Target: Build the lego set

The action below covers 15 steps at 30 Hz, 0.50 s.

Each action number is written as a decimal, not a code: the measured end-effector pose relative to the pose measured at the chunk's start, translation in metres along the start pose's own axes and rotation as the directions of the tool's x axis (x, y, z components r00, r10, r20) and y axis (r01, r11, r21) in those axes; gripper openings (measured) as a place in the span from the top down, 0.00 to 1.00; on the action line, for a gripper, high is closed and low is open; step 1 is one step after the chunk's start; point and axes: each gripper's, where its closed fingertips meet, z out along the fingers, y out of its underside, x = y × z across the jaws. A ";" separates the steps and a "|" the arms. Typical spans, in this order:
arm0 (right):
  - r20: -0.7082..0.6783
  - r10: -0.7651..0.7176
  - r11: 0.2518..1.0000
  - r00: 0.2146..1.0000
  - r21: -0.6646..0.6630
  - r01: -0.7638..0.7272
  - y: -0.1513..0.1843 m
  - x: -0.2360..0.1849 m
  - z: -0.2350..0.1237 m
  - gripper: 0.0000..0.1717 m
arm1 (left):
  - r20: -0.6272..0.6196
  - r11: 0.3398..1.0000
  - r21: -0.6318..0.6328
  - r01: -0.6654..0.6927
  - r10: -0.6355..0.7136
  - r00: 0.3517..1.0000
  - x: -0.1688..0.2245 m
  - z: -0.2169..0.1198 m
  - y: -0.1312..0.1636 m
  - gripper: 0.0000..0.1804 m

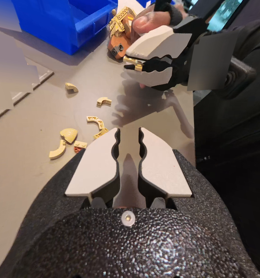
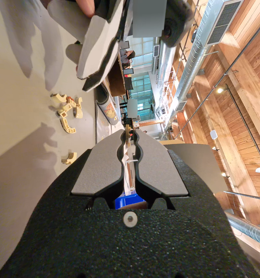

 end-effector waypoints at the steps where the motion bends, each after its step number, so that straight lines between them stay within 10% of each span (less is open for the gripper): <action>1: 0.002 0.001 1.000 1.000 -0.001 -0.001 0.000 0.000 0.000 0.95 | 0.028 0.999 -0.012 -0.050 0.051 0.998 -0.001 -0.001 0.000 0.87; 15: 0.004 0.004 1.000 1.000 0.002 -0.004 -0.001 0.000 -0.001 0.95 | 0.130 0.820 -0.366 -0.439 0.512 0.849 -0.023 0.022 0.022 0.90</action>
